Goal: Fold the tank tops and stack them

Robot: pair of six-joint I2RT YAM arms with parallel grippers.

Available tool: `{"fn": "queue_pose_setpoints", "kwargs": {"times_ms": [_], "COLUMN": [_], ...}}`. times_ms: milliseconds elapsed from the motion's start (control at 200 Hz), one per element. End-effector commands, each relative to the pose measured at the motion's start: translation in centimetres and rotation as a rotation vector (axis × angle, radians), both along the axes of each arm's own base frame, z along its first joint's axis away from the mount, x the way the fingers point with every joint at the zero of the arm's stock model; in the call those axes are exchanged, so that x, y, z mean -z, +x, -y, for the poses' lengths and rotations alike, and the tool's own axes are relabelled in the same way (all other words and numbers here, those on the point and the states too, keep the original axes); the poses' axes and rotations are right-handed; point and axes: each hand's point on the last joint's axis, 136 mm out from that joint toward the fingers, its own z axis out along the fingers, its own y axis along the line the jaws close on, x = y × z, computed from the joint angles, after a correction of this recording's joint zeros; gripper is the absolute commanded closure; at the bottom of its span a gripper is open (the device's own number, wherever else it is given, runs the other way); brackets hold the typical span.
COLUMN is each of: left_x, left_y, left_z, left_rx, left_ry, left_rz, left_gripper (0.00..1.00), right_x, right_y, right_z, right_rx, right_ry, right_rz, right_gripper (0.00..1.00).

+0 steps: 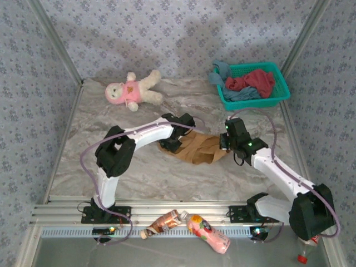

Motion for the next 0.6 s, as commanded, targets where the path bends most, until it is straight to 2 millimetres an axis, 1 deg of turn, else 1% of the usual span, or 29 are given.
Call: {"fn": "queue_pose_setpoints", "kwargs": {"times_ms": [0, 70, 125, 295, 305, 315, 330, 385, 465, 500, 535, 550, 555, 565, 595], "left_x": [-8.5, -12.6, -15.8, -25.8, -26.0, -27.0, -28.1, -31.2, -35.5, -37.3, -39.1, -39.8, -40.0, -40.4, -41.7], "left_y": [2.3, 3.4, 4.3, 6.5, 6.5, 6.7, 6.8, 7.1, 7.1, 7.1, 6.9, 6.8, 6.8, 6.7, 6.4], "left_z": [-1.5, -2.6, -3.6, -6.8, -7.0, -7.1, -7.3, -8.2, -9.5, -10.1, -10.5, -10.6, -10.7, -10.8, -11.1], "left_rx": [-0.083, -0.123, -0.149, -0.189, -0.189, -0.192, -0.193, -0.195, -0.191, -0.191, -0.189, -0.188, -0.188, -0.186, -0.181], "left_ry": [-0.105, -0.158, -0.195, -0.300, -0.299, -0.312, -0.321, -0.330, -0.322, -0.317, -0.326, -0.334, -0.337, -0.342, -0.357], "left_rz": [0.168, 0.246, 0.310, 0.524, 0.528, 0.550, 0.572, 0.639, 0.741, 0.792, 0.846, 0.868, 0.874, 0.887, 0.922], "left_gripper": [1.00, 1.00, 1.00, 1.00, 1.00, 1.00, 1.00, 1.00, 0.99, 0.99, 0.99, 0.99, 0.99, 0.99, 0.99], "right_x": [-3.8, -6.3, -8.6, -17.0, -17.4, -18.1, -18.8, -22.0, -26.2, -28.7, -30.6, -30.9, -31.7, -32.7, -34.1], "right_y": [0.9, 1.6, 2.2, 3.5, 3.5, 3.6, 3.7, 3.8, 3.6, 3.3, 3.0, 2.9, 2.7, 2.5, 2.1], "right_z": [0.7, 0.8, 0.9, 0.7, 0.7, 0.7, 0.7, 0.9, 0.6, 0.5, 0.2, 0.0, 0.0, 0.0, -0.4], "right_rx": [0.001, -0.011, -0.031, -0.098, -0.103, -0.106, -0.109, -0.126, -0.163, -0.181, -0.206, -0.217, -0.219, -0.226, -0.251], "right_ry": [-0.016, -0.020, -0.021, -0.011, -0.012, -0.010, -0.009, -0.025, -0.026, -0.033, -0.033, -0.033, -0.031, -0.029, -0.025], "right_rz": [0.124, 0.206, 0.278, 0.521, 0.530, 0.548, 0.569, 0.649, 0.754, 0.817, 0.861, 0.868, 0.886, 0.907, 0.940], "right_gripper": [1.00, 1.00, 1.00, 1.00, 1.00, 1.00, 1.00, 1.00, 1.00, 1.00, 1.00, 1.00, 1.00, 1.00, 1.00]}}
